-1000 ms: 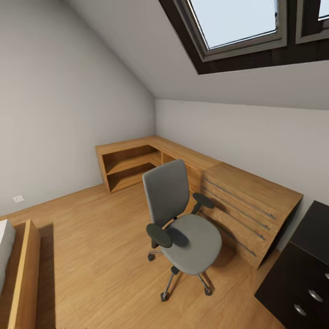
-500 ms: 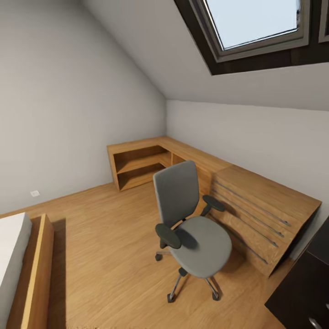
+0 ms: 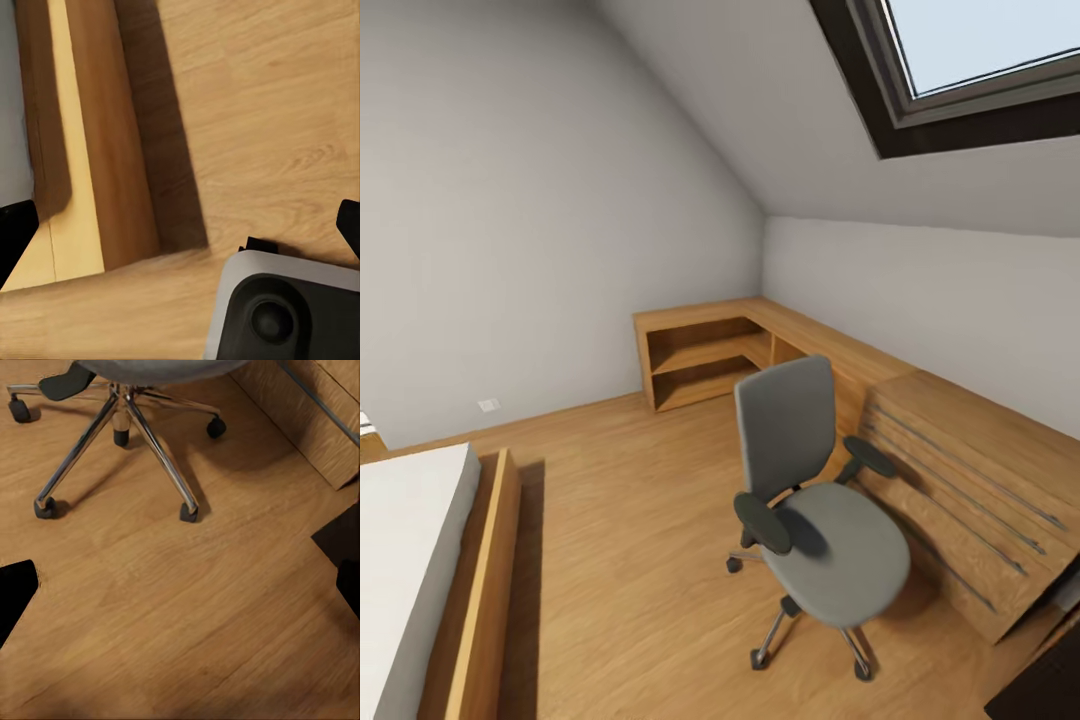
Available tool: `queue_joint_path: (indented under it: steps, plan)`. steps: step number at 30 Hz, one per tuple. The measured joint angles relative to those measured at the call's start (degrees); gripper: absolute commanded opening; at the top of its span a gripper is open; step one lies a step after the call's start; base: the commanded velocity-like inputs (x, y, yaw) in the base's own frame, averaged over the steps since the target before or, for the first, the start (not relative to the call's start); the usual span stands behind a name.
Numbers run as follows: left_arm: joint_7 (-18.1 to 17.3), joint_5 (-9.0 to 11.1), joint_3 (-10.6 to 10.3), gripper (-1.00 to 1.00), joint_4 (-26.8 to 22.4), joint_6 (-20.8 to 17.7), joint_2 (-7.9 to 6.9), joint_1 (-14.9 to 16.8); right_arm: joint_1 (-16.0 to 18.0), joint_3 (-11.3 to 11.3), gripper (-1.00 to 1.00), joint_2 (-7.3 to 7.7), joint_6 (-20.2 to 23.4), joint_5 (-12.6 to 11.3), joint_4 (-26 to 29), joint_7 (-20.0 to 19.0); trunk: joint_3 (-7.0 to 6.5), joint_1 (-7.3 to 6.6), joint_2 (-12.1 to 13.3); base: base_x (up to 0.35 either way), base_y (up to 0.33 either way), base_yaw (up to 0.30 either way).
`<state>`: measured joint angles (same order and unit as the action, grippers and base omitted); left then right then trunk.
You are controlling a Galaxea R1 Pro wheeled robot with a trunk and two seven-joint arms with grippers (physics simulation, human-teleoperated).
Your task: In the bedroom, organize the workspace by keeping the computer under the desk, ensuring the monitor is on the desk, placing the keyboard on the desk next to the monitor, placing the mouse on the desk next to the keyboard, moving the folder from the swivel chair onto the desk next to the mouse, stacking the notebook on top of the folder with the pen on top of the notebook, and positioning the swivel chair next to the desk.
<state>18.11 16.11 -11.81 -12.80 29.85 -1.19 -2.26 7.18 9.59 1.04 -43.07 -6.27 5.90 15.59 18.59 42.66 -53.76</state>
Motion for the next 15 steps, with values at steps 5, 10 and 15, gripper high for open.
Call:
queue_joint_path:
  steps: [5,10,15]
  plan:
    - [-0.01,0.0,-0.03,1.0,0.01,-0.01,0.0,0.0,0.0,0.0,1.0,0.0,0.44,0.0,0.0,-0.02,0.12,-0.01,0.0,0.291,0.0,0.26]
    - [0.0,0.0,-0.08,1.0,0.0,0.0,0.0,0.0,0.0,-0.08,1.0,0.0,0.86,-0.06,0.0,0.03,0.19,0.02,0.0,0.028,0.0,0.27]
    - [0.02,0.0,-0.05,1.0,0.01,-0.01,0.0,0.0,0.02,-0.19,1.0,0.0,0.84,-0.36,0.03,0.08,0.2,0.02,0.0,0.004,0.0,0.278]
